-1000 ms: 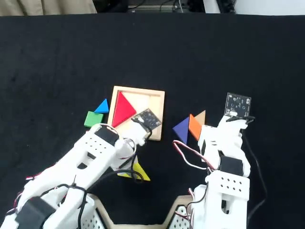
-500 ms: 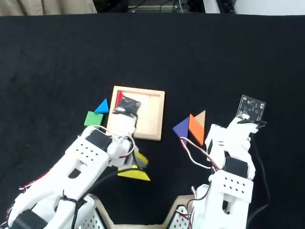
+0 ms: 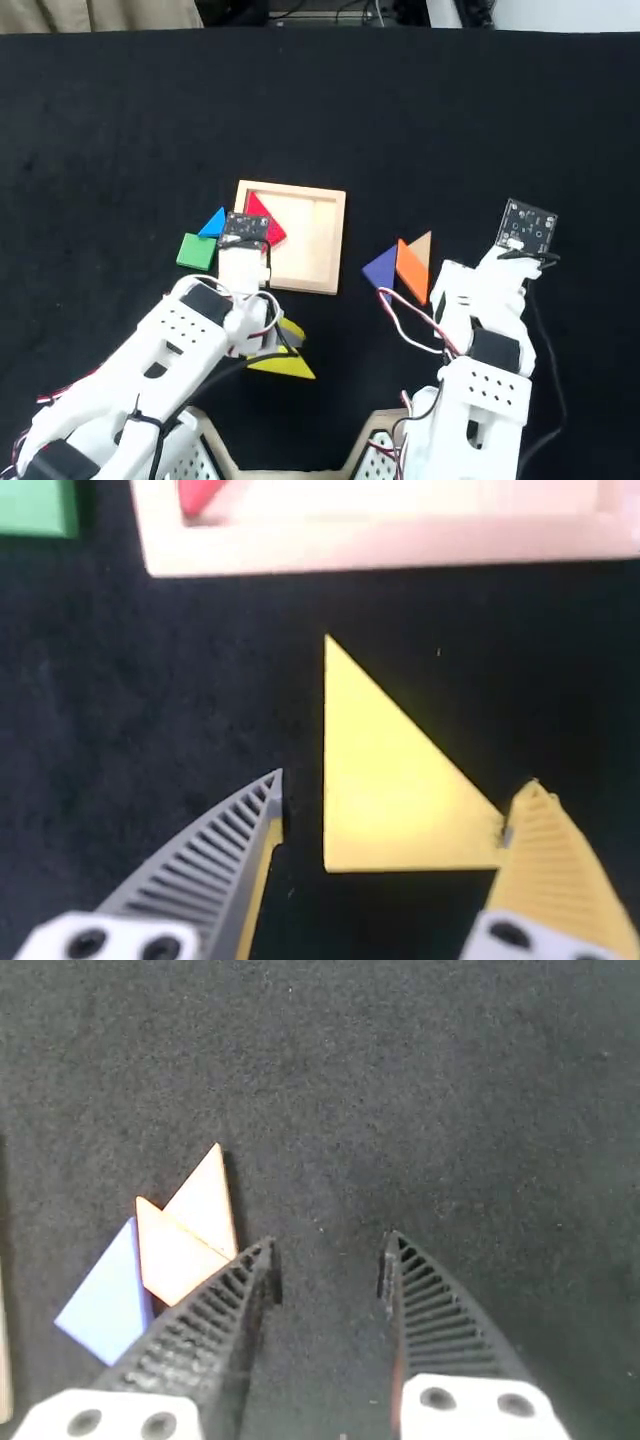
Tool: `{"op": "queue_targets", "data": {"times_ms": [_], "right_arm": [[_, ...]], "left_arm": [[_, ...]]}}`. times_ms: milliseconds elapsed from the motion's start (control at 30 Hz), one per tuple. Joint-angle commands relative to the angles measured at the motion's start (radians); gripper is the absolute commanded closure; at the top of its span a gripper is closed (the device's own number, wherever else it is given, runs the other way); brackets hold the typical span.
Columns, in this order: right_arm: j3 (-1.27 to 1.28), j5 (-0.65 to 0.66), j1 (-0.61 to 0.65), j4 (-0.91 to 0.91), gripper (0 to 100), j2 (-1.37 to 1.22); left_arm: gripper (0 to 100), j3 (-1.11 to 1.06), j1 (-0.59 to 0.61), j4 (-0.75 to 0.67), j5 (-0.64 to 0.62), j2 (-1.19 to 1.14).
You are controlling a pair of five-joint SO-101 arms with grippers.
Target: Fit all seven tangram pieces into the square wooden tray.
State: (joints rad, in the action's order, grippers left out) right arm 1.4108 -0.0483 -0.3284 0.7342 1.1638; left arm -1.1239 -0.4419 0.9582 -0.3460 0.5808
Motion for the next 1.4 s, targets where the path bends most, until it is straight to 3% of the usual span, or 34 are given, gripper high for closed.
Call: {"op": "queue_targets", "data": {"times_ms": [0, 233, 500, 867, 1133, 1300, 1367], "right_arm": [[-0.004, -0.003, 0.023, -0.017, 83.2, 0.015], [-0.004, -0.003, 0.026, -0.017, 83.1, 0.015], [-0.002, -0.003, 0.026, -0.017, 83.1, 0.018], [-0.002, -0.003, 0.026, -0.017, 83.2, 0.021], [-0.002, -0.003, 0.026, -0.017, 83.2, 0.021], [-0.002, -0.003, 0.026, -0.015, 83.2, 0.021], [-0.002, -0.003, 0.026, -0.015, 83.2, 0.021]], "left_arm": [[68, -0.002, 0.01, -0.041, 0.048, 0.002], [68, 0.013, -0.058, -0.052, 0.1, -0.14], [68, 0.251, -0.041, -0.015, 0.104, -0.465], [86, 0.303, -0.116, -0.025, 0.253, -0.482], [87, 0.332, -0.127, -0.018, 0.262, -0.473], [87, 0.392, -0.127, -0.011, 0.35, -0.473], [87, 0.424, -0.12, 0.057, 0.391, -0.453]]}}
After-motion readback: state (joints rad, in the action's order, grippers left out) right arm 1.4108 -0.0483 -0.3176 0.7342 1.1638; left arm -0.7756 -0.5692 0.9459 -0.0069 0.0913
